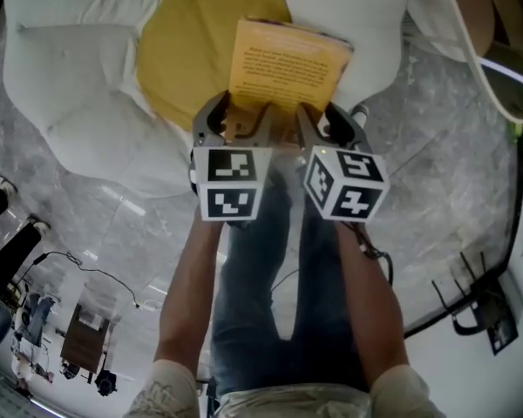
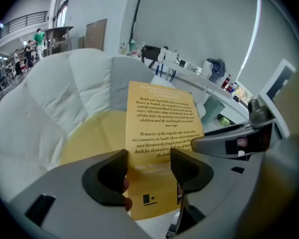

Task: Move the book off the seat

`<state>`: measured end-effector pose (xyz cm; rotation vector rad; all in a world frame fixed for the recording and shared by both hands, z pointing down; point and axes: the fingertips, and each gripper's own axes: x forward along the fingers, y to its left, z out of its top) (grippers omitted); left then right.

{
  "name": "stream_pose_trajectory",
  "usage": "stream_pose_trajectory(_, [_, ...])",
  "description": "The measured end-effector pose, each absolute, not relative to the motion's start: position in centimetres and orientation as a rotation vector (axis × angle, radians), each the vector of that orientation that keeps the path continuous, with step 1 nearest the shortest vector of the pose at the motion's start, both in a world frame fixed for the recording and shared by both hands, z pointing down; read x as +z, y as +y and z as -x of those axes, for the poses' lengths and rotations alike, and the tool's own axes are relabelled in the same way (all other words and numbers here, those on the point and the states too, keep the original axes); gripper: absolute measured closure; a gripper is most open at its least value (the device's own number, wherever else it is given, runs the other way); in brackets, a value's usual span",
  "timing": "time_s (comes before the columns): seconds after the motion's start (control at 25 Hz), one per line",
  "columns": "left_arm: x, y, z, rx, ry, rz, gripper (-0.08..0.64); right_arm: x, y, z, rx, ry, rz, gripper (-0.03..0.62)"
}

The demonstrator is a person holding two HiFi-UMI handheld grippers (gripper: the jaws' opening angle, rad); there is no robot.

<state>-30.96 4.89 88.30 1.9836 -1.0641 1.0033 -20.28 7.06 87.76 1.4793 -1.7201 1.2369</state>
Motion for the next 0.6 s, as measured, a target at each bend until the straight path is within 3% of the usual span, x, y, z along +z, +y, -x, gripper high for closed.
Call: stream_pose_trajectory(0.6, [54.6, -3.6, 32.5, 0.773, -1.387, -2.181, 0.281, 54.3, -2.3, 21.6, 0.862, -2.067, -1.616, 0.394])
